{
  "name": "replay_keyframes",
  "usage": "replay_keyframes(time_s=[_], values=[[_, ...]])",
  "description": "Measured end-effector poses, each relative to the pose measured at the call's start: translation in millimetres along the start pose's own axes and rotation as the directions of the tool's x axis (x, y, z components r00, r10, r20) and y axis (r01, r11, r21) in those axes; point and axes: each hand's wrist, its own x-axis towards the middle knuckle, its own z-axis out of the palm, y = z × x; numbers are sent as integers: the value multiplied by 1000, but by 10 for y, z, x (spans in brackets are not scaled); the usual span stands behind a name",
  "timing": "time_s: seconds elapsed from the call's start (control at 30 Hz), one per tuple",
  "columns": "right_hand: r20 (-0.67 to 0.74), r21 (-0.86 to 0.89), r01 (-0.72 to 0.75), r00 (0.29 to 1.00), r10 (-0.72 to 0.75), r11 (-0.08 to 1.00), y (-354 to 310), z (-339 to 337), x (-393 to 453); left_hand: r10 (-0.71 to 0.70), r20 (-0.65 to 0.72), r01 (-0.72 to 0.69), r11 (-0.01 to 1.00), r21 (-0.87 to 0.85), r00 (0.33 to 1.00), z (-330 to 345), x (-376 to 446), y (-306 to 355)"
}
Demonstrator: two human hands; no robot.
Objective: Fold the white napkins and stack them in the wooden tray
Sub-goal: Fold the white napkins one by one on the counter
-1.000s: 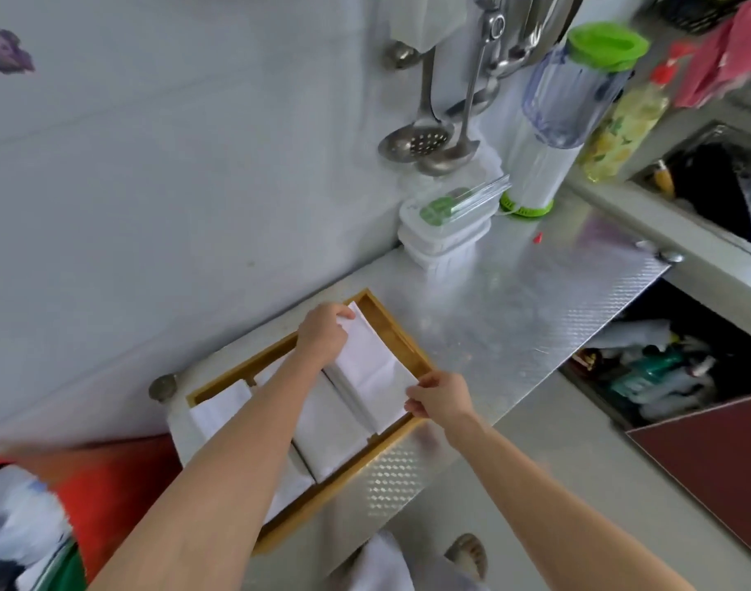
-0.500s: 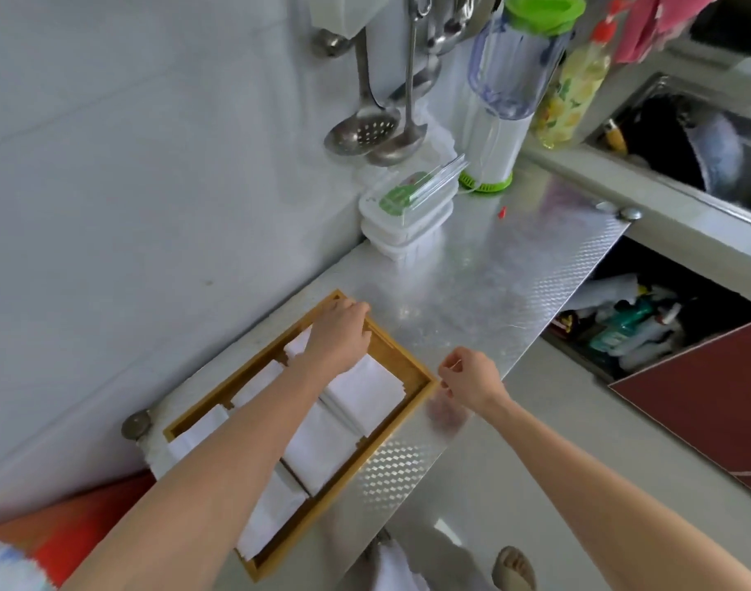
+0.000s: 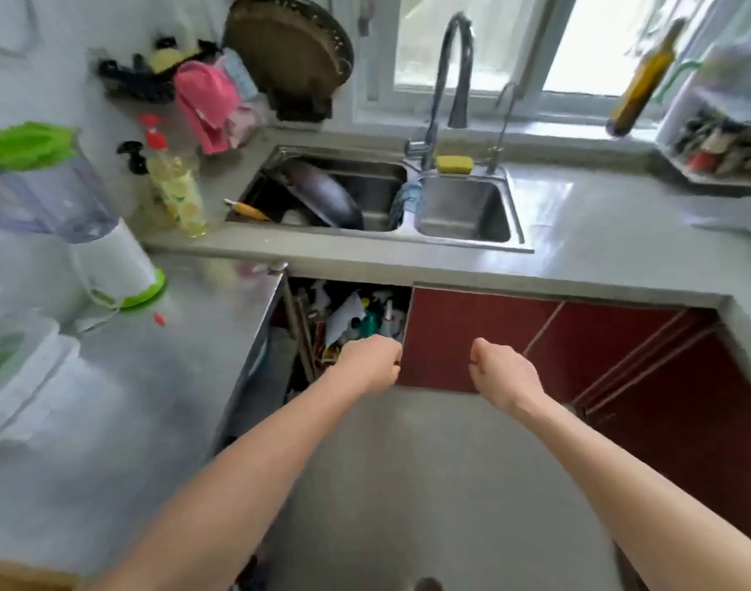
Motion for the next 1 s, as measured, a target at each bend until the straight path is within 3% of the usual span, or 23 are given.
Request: replay_keyframes(time_s=[0.17,0.33,0.5,0.63,0.8,1.0], values=[[-62,-78,-192,980,188,978,1577,-472,181,253,-5,-251,964,89,967,-262,1188,1415],[-89,1,-448,891,446,894,2877,-681,273,461,56,-463,871,163,886,-397,2174,2488],[-96,76,-663,738,667,745,3914,-774,561,597,144,-613,757,224,789,-509,3234,3346],[-65,173,-821,542,838,544,4475,-960,817,684,205,-713,652,256,700,-731,3977,3912],[-45,320,-867,389,920,382,5083,-1127,1130,750,265,-794,545,270,606,-939,4828,4571],[-34,403,-854,345,938,329,5969,-1147,1449,806,279,-852,474,223,521,-831,5615,5426]])
